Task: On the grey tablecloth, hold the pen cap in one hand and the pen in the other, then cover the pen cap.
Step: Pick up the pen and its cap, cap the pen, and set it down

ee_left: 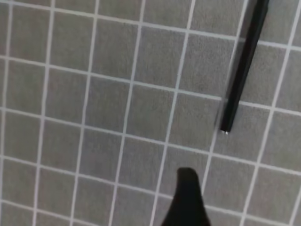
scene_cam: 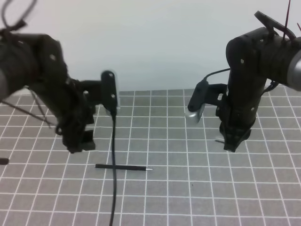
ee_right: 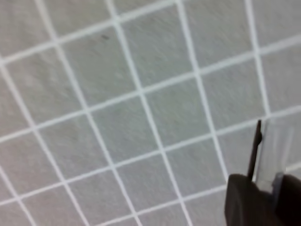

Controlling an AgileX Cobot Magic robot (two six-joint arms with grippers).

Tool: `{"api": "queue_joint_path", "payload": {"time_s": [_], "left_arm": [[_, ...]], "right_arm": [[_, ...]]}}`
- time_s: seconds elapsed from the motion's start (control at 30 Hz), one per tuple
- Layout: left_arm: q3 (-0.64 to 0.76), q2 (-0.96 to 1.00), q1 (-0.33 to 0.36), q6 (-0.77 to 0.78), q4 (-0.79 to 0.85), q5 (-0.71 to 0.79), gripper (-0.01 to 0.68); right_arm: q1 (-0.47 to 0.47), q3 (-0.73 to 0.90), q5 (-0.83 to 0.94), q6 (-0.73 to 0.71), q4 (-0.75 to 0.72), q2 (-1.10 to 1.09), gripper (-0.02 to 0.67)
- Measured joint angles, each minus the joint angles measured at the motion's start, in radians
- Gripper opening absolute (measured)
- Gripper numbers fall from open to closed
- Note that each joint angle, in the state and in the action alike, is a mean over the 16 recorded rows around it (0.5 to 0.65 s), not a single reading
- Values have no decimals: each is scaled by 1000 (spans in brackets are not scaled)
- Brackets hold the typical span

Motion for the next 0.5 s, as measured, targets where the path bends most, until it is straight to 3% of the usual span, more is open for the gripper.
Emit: {"api": "queue_joint_path", "payload": {"time_s": [0.5], "left_arm": [[0, 190, -59, 15, 110, -70, 478]], "right_arm": [[0, 0, 1, 62, -86, -3, 93]]}}
